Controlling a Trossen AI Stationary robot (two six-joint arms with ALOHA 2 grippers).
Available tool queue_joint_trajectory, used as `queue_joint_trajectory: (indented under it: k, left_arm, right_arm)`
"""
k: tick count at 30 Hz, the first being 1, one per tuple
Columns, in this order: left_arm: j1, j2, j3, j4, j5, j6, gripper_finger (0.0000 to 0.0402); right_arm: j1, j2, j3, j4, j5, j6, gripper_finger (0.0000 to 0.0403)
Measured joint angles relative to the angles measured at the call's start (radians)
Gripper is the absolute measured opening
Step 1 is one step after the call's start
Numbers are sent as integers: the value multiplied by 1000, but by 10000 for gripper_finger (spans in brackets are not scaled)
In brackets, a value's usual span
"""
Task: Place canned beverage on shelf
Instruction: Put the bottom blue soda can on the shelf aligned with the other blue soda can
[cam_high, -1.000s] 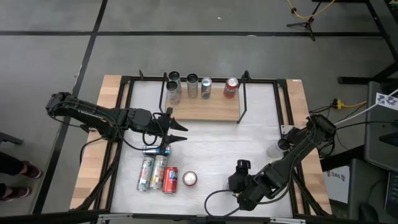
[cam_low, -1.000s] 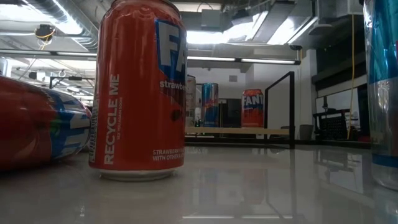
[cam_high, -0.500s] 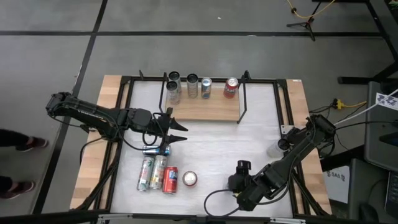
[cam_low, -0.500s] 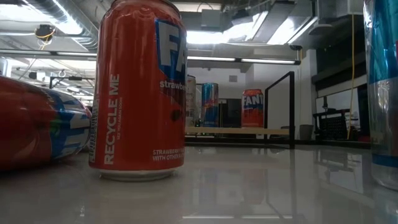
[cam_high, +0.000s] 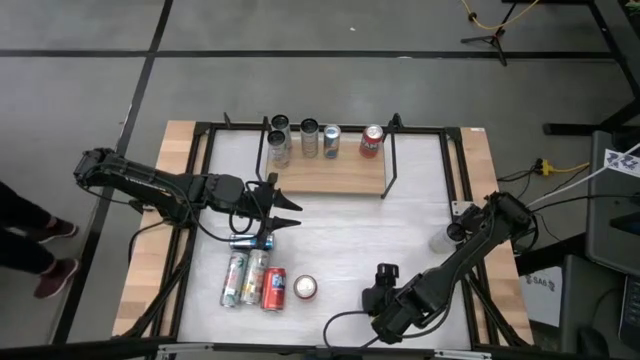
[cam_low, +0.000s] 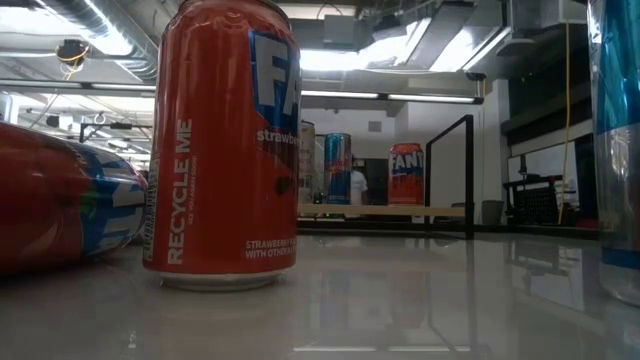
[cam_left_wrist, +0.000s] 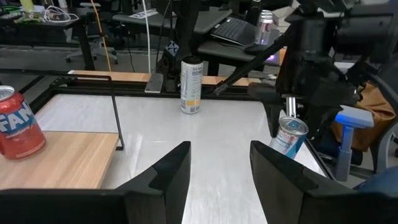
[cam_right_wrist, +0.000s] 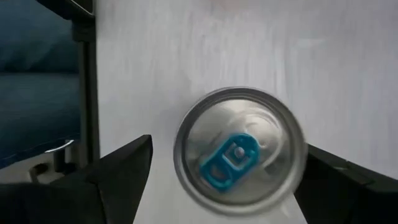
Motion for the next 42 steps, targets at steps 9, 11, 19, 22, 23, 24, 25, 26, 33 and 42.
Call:
queue_joint_trajectory:
  k: [9, 11, 19, 22, 23, 24, 25, 26, 33, 42]
  left_arm:
    - [0, 0, 0, 0, 0, 0, 158]
    - [0, 0, 0, 0, 0, 0, 158]
    - [0, 0, 0, 0, 0, 0, 158]
    - [0, 0, 0, 0, 0, 1, 158]
    - [0, 0, 0, 0, 0, 3, 158]
    - [0, 0, 0, 0, -1, 3, 158]
    - [0, 0, 0, 0, -4, 3, 158]
    - [0, 0, 0, 0, -8, 3, 158]
    - [2, 0, 0, 3, -27, 3, 158]
    - [1, -89, 0, -7, -27, 4, 158]
  right_arm:
    - [0, 2, 0, 15, 13, -7, 313]
    - [0, 2, 0, 15, 13, -8, 291]
    - [-9, 2, 0, 16, 14, -10, 215]
    - [-32, -4, 0, 15, -11, -29, 215]
    - [-45, -5, 0, 14, -21, -47, 215]
    - [-60, -6, 3, 10, -32, -71, 215]
    - [-75, -8, 10, -6, -41, -99, 217]
    - [-94, -9, 18, -21, -49, -128, 221]
    - [-263, -13, 76, -89, -167, -409, 229]
    - [-484, -13, 180, -140, -232, -683, 227]
